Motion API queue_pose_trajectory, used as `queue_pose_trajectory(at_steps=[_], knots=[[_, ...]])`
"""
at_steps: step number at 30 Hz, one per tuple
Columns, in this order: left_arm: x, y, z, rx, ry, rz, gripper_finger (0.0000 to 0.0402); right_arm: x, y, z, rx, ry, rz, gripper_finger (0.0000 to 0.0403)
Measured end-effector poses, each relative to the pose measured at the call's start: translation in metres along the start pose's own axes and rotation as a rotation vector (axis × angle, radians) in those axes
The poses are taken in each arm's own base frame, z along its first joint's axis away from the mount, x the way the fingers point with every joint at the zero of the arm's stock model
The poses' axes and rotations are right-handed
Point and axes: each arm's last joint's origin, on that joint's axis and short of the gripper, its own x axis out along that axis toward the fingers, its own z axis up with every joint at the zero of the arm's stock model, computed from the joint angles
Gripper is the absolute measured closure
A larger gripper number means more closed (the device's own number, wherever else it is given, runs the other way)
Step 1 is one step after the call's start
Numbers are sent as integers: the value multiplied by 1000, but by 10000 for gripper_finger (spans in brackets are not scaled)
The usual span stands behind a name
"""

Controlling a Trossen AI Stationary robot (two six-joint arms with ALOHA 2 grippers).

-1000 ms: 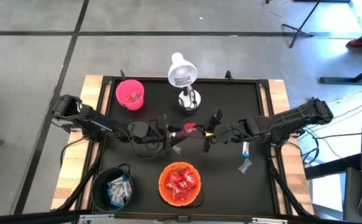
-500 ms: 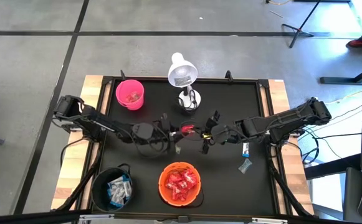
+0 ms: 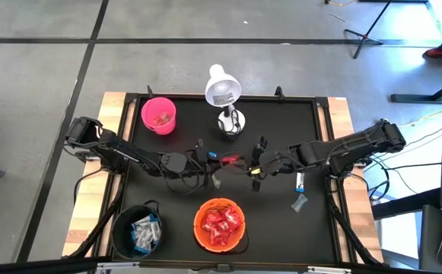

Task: Sort candy
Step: Put the red candy into the orange bucket

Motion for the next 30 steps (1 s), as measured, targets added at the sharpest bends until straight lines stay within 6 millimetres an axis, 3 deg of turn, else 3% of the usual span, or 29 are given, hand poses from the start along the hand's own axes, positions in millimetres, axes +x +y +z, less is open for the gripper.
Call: queue_pose_trajectory(at_steps=[4, 8, 14, 18, 21, 25, 30], knots=[[-7, 4, 8, 59, 25, 56, 398, -20, -4, 17, -13, 61, -8, 212], [-28, 14, 31, 104, 53, 177, 399, -42, -10, 32, 45, 133, -18, 164], [-72, 34, 65, 97, 90, 271, 399, -63, -4, 32, 41, 208, -77, 153], [-95, 37, 77, 21, 121, 148, 400, -70, 4, 23, 15, 245, -112, 167], [-102, 23, 84, -40, 125, -163, 400, -75, 10, 18, -3, 265, -136, 178], [-109, -21, 88, -7, 8, -611, 400, -81, 16, 12, -44, 275, -165, 192], [-110, -70, 71, 186, -1, -681, 400, -83, 17, 10, -45, 290, -172, 204]])
